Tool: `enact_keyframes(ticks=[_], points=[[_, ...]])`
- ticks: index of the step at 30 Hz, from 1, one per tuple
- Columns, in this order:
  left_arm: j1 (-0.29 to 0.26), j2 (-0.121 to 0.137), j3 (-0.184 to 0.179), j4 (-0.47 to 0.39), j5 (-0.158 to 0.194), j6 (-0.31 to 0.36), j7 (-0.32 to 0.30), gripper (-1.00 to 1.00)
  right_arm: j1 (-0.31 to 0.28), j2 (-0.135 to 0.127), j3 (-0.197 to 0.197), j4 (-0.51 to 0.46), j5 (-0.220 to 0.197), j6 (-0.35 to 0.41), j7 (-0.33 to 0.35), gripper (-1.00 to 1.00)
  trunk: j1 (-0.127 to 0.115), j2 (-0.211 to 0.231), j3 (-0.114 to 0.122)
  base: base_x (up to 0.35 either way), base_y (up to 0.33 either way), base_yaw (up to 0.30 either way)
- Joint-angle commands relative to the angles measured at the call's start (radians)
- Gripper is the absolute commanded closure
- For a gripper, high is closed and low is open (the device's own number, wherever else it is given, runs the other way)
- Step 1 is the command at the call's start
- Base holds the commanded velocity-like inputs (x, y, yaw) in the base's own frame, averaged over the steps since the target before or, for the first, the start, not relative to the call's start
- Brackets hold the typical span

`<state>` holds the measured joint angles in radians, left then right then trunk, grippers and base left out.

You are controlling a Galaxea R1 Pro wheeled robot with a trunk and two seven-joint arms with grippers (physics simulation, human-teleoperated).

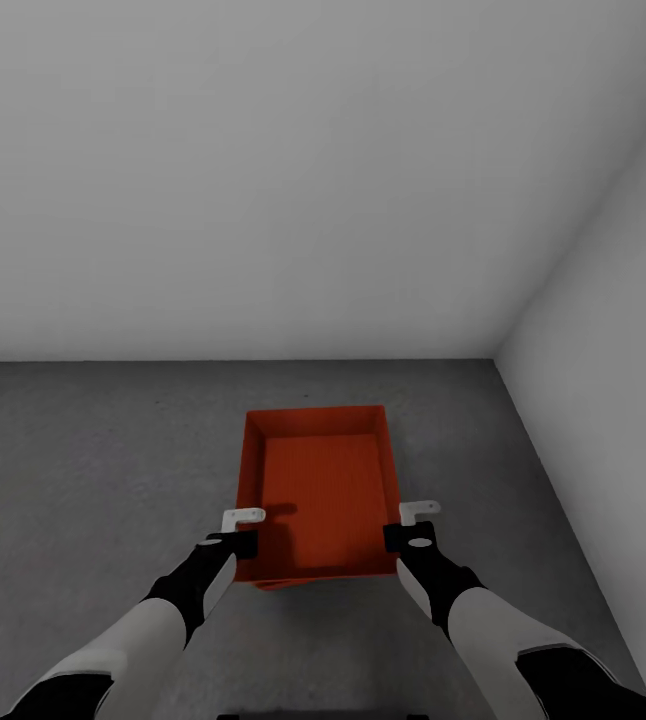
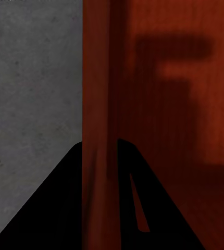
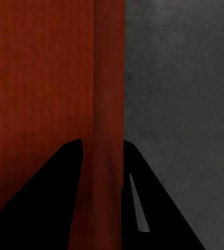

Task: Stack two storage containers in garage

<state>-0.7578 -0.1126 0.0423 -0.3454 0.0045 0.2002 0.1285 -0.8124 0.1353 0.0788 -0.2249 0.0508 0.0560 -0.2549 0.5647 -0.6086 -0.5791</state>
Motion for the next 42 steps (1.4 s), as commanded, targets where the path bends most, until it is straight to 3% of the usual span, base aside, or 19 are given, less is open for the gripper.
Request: enact_keyframes(ticks=[1, 24, 42], points=[[0.0, 0.027, -0.021, -0.004, 0.001, -0.025, 0.004, 1.0, -0.001, -0.009, 0.015, 0.004, -0.017, 0.005, -0.003, 1.0, 0.004, -0.008, -0.004, 0.0, 0.0, 0.0], [0.0, 0.028, -0.022, -0.003, -0.001, -0.025, 0.002, 1.0, -0.001, -0.009, 0.015, 0.004, -0.016, 0.005, -0.003, 1.0, 0.092, -0.169, -0.076, 0.0, 0.0, 0.0], [0.0, 0.027, -0.022, -0.006, -0.005, -0.032, 0.012, 1.0, -0.001, -0.009, 0.015, 0.004, -0.016, 0.005, -0.003, 1.0, 0.092, -0.169, -0.073, 0.0, 0.0, 0.06]])
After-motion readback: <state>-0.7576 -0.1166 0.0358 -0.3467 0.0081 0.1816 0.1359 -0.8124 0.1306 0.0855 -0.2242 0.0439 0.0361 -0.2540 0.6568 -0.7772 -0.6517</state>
